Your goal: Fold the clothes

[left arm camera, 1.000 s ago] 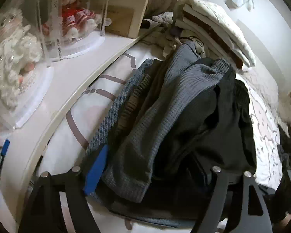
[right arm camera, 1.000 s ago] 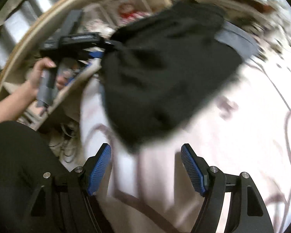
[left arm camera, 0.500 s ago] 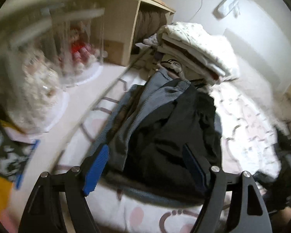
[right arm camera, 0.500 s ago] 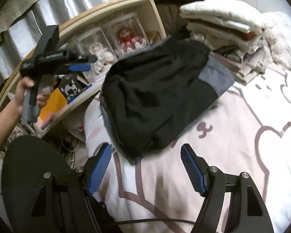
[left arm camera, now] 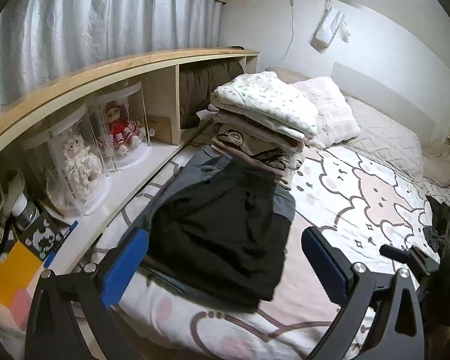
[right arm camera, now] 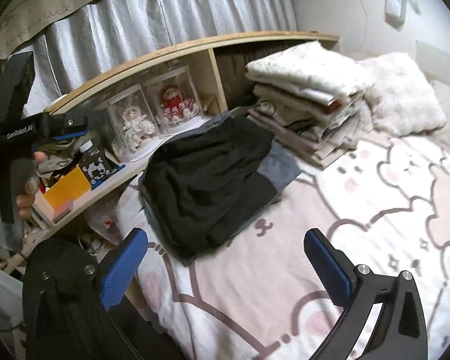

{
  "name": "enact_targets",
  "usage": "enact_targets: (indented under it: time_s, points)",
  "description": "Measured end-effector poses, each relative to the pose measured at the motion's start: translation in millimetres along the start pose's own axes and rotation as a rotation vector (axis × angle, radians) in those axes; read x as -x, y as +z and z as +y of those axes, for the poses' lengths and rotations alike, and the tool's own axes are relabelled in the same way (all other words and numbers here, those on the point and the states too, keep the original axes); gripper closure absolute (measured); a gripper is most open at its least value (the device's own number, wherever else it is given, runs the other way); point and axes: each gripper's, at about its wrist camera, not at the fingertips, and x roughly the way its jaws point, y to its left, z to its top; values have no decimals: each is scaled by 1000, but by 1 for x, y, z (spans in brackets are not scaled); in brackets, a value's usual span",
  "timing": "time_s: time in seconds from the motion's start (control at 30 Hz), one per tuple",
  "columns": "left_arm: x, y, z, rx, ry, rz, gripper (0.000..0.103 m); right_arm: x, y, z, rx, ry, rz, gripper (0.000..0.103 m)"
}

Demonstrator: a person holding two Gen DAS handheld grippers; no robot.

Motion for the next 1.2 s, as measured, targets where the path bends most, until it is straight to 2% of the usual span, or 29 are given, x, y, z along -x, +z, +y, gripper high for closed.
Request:
enact_targets:
  time_s: [0.13,0.27,0.43,0.57,0.73,1.2]
  points:
    - [13,-13,-25,-15,21,-25,0,22,1,0,29,-63,-14,0]
    - [26,-24,-50,-22,11,-53,0,48,0,-8,14,-84,-29,0]
    - [37,-34,-69,7,11,-76,0,81,-2,-17,9,-141,-56,0]
    - [42,-43,-84,-7,14,-83,0,107,-11,-28,1,-200,-88,0]
    - [43,-53,-102,-17,6,-81,0,128,-23,-46,-64,-239,-109,0]
    - [40,-76,-150,-56,-18,-90,0,155,-59,-92,-131,-383,-118,0]
